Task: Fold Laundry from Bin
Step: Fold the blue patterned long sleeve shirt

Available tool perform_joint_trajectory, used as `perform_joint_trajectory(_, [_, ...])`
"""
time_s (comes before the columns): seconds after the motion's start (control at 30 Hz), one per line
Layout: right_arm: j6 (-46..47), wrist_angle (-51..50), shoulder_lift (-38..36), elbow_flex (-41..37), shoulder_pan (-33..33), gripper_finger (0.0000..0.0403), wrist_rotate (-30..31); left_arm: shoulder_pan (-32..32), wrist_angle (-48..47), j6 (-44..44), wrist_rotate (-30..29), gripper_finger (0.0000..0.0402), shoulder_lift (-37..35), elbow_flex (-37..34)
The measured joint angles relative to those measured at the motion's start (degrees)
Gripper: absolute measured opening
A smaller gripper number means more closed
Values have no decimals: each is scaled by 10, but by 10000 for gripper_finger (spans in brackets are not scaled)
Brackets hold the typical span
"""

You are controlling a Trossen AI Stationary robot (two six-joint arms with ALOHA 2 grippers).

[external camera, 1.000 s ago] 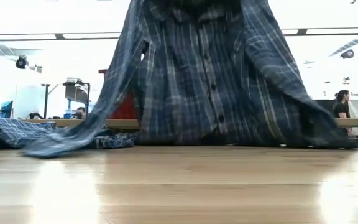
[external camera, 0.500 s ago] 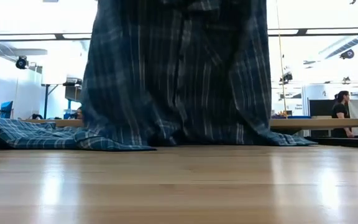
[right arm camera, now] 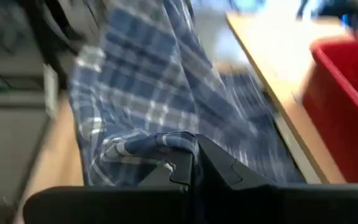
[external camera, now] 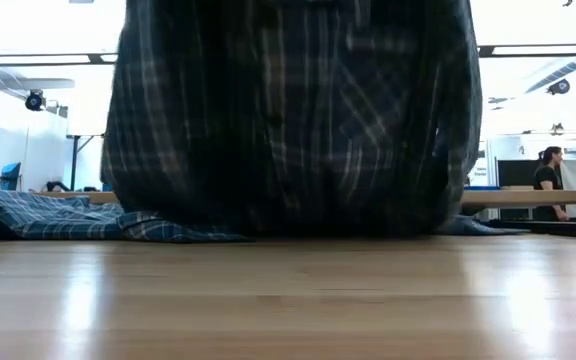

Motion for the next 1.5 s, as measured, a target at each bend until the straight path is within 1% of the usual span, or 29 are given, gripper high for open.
perform_joint_trajectory(0.1, [-2,108,12,-18,85,8,50,-79,40,-22,-33,0,-8,1])
perform_joint_trajectory(0.17, [-24,189,27,-19,128,8,64,-132,77,-29,-52,0,-11,1])
perform_joint_trajectory(0.27, [-86,325,53,-18,179,8,63,-200,143,-37,-66,0,-12,1])
perform_joint_trajectory(0.37, [-166,431,86,8,213,8,37,-260,211,-38,-66,0,-13,1])
perform_joint_trajectory(0.43, [-216,477,107,38,229,8,11,-290,246,-30,-65,0,-14,1])
perform_joint_trajectory(0.5, [-259,499,126,76,239,8,-10,-312,276,-17,-64,0,-14,1])
perform_joint_trajectory(0.57, [-301,496,139,115,242,8,-9,-323,299,5,-64,0,-17,1])
perform_joint_trajectory(0.6, [-317,492,143,132,242,8,6,-323,309,18,-70,0,-19,1])
perform_joint_trajectory(0.63, [-333,485,146,147,241,8,32,-323,319,32,-90,0,-23,1])
perform_joint_trajectory(0.7, [-361,460,148,172,231,8,94,-321,322,64,-167,0,-33,1])
perform_joint_trajectory(0.83, [-378,398,133,179,187,8,205,-283,287,121,-396,0,-40,2])
perform_joint_trajectory(0.9, [-368,353,122,179,150,8,246,-250,268,136,-492,0,-37,1])
perform_joint_trajectory(0.97, [-349,301,110,179,105,8,270,-204,257,142,-555,0,-36,-1])
perform_joint_trajectory(1.03, [-330,257,100,179,51,8,273,-143,246,141,-581,0,-37,-1])
perform_joint_trajectory(1.1, [-324,223,93,179,-8,8,272,-71,243,135,-580,0,-36,0])
perform_joint_trajectory(1.13, [-326,211,91,179,-39,8,270,-32,241,134,-570,0,-35,0])
perform_joint_trajectory(1.2, [-347,205,89,179,-101,8,254,52,241,134,-516,0,-29,-1])
perform_joint_trajectory(1.3, [-404,231,86,179,-190,8,226,183,274,134,-396,0,-16,0])
perform_joint_trajectory(1.33, [-429,248,86,181,-217,8,218,224,299,131,-349,0,-12,0])
perform_joint_trajectory(1.43, [-495,325,84,190,-289,8,177,325,399,98,-202,0,-4,0])
perform_joint_trajectory(1.5, [-527,389,79,190,-321,8,137,369,485,67,-113,0,-3,0])
